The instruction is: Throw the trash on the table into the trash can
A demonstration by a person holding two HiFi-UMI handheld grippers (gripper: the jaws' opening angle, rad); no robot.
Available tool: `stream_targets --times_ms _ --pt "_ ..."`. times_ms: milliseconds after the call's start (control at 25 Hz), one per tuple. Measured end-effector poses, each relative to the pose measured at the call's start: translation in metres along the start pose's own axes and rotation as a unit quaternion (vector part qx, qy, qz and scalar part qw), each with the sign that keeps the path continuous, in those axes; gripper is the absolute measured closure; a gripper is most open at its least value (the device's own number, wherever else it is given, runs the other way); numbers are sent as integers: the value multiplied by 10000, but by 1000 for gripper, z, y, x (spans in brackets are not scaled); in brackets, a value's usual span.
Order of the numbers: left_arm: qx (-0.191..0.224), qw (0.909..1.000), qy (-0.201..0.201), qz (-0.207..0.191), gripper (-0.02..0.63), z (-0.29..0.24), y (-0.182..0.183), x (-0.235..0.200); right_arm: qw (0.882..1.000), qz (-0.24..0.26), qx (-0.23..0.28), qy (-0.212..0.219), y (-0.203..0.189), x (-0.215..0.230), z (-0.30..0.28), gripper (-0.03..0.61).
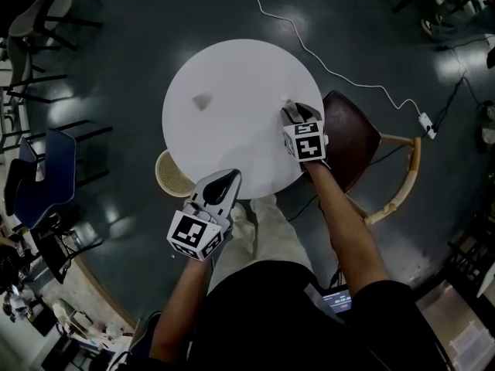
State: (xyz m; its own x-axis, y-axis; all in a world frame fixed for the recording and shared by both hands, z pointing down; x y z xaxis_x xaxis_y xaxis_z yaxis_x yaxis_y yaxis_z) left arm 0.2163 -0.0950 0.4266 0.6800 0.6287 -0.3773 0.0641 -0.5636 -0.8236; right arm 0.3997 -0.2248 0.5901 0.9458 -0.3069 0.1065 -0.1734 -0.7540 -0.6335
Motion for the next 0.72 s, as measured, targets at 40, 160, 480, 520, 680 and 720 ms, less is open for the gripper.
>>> stream_targets --times_ms 40,160,480,520,680,720 --pt "-10 10000 8 7 598 0 0 1 10000 30 -17 -20 0 1 0 422" --pt "0 10000 7 4 598 -1 -2 3 9999 56 -26 -80 -1 3 -1 467" --pt "16 10000 42 -12 598 1 -1 5 9998 128 -25 -152 4 0 4 535" --pt "21 10000 47 -21 598 2 0 6 9998 135 -1 -150 4 0 6 539" --pt "16 10000 64 -39 598 3 3 8 9998 138 72 -101 6 -3 11 541" --pt "16 10000 70 -42 598 3 4 9 9998 133 88 -90 6 -3 12 541"
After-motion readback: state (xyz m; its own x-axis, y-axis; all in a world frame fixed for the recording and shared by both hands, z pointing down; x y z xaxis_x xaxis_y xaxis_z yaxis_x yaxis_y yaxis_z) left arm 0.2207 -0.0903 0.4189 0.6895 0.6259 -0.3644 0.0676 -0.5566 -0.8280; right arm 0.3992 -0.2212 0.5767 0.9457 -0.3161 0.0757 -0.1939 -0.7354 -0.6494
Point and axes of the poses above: the fingertips, and each gripper's own axes: z backward along the fingers, x to its right, y out of its top, the point moved 4 cm from there along z, backward along the fingers
